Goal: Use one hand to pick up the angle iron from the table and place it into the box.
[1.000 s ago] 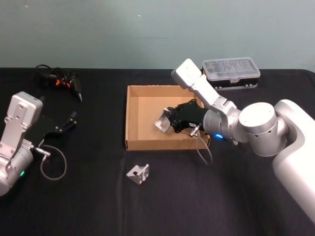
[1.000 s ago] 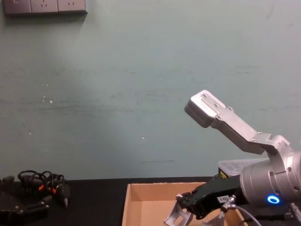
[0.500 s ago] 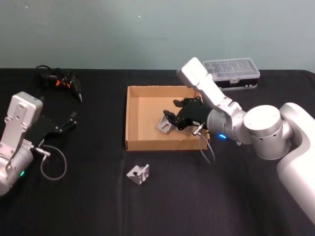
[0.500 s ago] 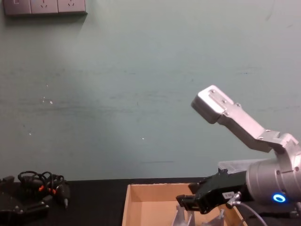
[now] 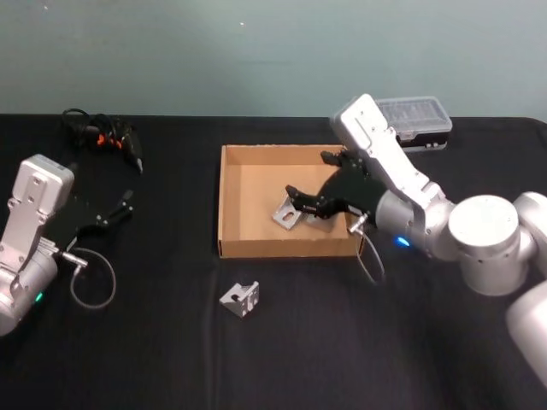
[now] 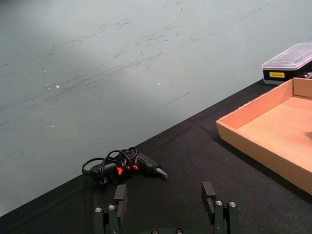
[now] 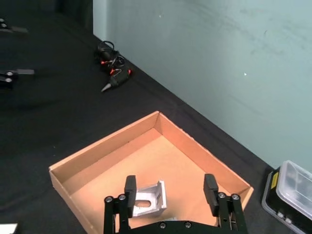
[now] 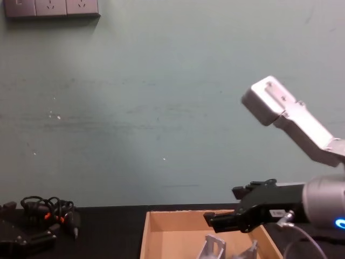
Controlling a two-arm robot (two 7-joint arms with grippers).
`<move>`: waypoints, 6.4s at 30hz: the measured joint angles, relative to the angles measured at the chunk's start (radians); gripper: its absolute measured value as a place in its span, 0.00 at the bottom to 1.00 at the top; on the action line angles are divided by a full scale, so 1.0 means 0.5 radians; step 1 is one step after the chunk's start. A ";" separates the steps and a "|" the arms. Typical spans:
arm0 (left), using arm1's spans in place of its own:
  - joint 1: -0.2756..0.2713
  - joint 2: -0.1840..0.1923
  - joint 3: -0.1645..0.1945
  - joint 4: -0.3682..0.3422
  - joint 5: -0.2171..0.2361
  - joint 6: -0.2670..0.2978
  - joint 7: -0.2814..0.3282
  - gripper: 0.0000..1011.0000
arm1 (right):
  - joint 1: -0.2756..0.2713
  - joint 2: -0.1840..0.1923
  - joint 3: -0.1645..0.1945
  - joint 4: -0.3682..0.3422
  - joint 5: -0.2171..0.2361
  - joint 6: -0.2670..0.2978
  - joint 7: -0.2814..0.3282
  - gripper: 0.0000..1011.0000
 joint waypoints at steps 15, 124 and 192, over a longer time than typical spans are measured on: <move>0.000 0.000 0.000 0.000 0.000 0.000 0.000 0.99 | -0.377 0.148 0.174 -0.493 0.098 -0.047 -0.044 0.99; 0.000 0.000 0.000 0.000 0.000 0.000 0.000 0.99 | -0.377 -0.090 -0.237 -0.214 0.239 0.271 0.044 0.71; 0.000 0.000 0.000 0.000 0.000 0.000 0.000 0.99 | 0.097 -0.142 0.196 0.207 0.215 0.226 -0.087 0.45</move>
